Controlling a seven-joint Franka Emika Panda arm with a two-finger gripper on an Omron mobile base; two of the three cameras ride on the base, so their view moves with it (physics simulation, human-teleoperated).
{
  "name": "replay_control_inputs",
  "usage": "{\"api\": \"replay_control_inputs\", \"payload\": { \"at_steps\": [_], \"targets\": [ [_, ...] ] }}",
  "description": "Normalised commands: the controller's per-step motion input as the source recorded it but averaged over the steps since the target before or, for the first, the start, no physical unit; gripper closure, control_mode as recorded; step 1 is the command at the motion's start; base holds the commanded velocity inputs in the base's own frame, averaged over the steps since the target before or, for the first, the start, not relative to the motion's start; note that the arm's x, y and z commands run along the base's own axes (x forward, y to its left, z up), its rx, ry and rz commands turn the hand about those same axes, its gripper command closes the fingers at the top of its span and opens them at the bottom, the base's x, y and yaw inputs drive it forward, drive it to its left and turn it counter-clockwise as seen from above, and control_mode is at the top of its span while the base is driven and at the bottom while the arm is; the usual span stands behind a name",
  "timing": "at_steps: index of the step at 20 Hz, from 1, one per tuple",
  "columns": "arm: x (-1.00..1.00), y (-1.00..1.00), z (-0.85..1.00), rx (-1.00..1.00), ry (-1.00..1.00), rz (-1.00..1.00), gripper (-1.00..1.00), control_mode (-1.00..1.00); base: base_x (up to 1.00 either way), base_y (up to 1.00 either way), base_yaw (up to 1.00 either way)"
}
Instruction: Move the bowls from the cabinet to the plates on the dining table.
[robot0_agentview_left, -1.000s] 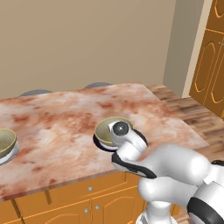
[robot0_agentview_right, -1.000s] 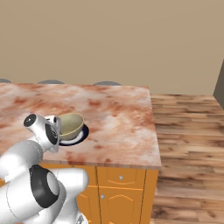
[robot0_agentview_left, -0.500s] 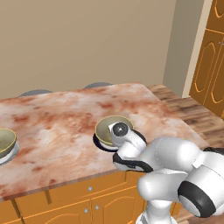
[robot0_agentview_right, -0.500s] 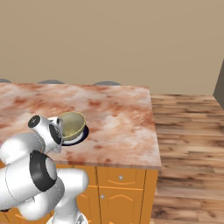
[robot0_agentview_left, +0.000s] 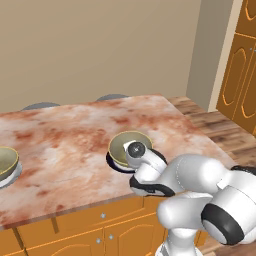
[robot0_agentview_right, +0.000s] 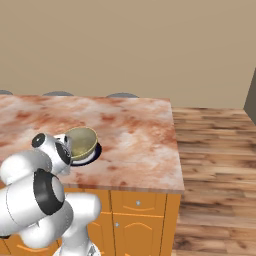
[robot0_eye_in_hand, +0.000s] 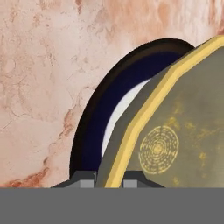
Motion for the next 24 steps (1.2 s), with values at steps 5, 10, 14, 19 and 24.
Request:
{"api": "replay_control_inputs", "payload": {
  "at_steps": [5, 10, 14, 19, 24],
  "targets": [
    [-0.33, 0.02, 0.41, 0.0, -0.07, 0.0, 1.0, -1.0, 0.0, 0.0, 0.0],
    [-0.3, 0.02, 0.16, 0.0, -0.04, 0.0, 1.0, -1.0, 0.0, 0.0, 0.0],
    [-0.1, 0.0, 0.0, 0.0, 0.0, 0.0, 1.0, -1.0, 0.0, 0.0, 0.0],
    [0.01, -0.02, 0.0, 0.0, 0.0, 0.0, 1.0, -1.0, 0.0, 0.0, 0.0],
    [0.04, -0.07, -0.19, 0.0, 0.0, 0.0, 1.0, -1.0, 0.0, 0.0, 0.0]
  ]
}}
